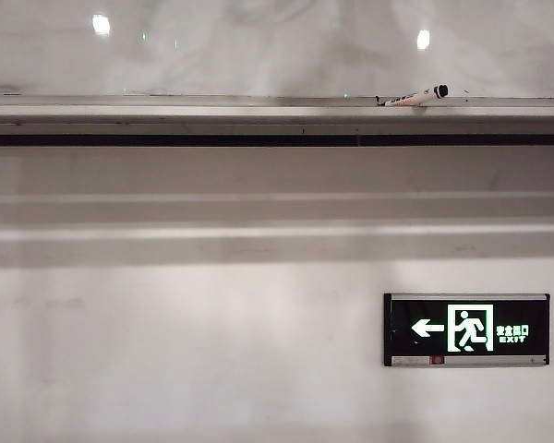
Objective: Wipe the whiteboard clean using the black magnetic whiteboard eraser attached to the whiteboard.
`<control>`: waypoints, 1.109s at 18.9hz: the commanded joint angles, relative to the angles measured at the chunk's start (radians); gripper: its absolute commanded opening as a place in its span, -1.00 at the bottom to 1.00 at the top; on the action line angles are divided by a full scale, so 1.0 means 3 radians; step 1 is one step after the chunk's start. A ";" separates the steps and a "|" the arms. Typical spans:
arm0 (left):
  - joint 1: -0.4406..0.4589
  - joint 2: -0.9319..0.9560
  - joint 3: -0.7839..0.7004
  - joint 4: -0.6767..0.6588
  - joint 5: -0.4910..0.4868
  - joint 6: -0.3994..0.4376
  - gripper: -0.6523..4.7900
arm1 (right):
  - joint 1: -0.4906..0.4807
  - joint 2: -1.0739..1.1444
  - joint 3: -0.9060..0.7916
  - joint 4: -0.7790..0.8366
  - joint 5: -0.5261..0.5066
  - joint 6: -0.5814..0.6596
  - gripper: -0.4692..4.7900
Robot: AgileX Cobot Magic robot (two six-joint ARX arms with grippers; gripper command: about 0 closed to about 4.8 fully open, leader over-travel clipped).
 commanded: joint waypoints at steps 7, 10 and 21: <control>-0.0003 -0.0009 0.0022 0.0045 0.0025 -0.0009 -0.78 | 0.0045 0.0067 -0.0004 -0.0980 -0.0921 -0.0009 -0.62; -0.0003 -0.0009 0.0022 0.0045 0.0024 -0.0009 -0.78 | 0.0088 0.0104 -0.0004 -0.1120 -0.0952 -0.0163 -0.62; -0.0001 -0.0010 0.0022 0.0039 0.0015 -0.0008 -0.78 | 0.0206 -0.0559 0.0020 -0.1108 -0.0765 -0.0155 0.10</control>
